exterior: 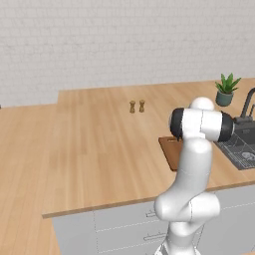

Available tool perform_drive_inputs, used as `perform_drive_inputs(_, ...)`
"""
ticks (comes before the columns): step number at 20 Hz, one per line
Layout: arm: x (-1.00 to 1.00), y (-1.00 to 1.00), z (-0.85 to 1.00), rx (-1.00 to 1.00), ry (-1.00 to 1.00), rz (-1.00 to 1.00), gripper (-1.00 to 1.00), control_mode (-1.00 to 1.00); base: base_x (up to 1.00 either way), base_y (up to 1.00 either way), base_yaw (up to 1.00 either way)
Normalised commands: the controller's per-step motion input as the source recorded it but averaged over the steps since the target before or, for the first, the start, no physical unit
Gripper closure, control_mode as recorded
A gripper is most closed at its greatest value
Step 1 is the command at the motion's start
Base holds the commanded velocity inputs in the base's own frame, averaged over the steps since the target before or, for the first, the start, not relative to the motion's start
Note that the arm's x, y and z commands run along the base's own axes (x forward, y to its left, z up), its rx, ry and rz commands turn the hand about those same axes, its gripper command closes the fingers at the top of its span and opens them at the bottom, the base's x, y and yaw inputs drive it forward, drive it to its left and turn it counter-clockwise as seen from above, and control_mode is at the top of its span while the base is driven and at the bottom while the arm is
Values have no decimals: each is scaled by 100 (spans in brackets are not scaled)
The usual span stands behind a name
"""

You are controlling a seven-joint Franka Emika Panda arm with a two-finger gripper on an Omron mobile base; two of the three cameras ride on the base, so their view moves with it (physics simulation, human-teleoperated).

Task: Pick up the sponge from the counter and clean the cutting board by briefly scrubbing or pressing down on the cutting board. Once finished, release the sponge.

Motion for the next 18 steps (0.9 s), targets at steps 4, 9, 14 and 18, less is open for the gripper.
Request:
perform_drive_inputs(4, -61, -70, 0, 0, 6, 0, 100, -100, 0, 0, 0)
perform_drive_inputs(9, -64, -59, -2, 0, 7, 0, 100, -100, 0, 0, 0)
perform_drive_inputs(14, -52, -23, -11, 0, 14, 0, 100, -100, 0, 0, 0)
perform_drive_inputs(18, -32, -1, -22, 0, 13, 0, 100, -100, 0, 0, 0)
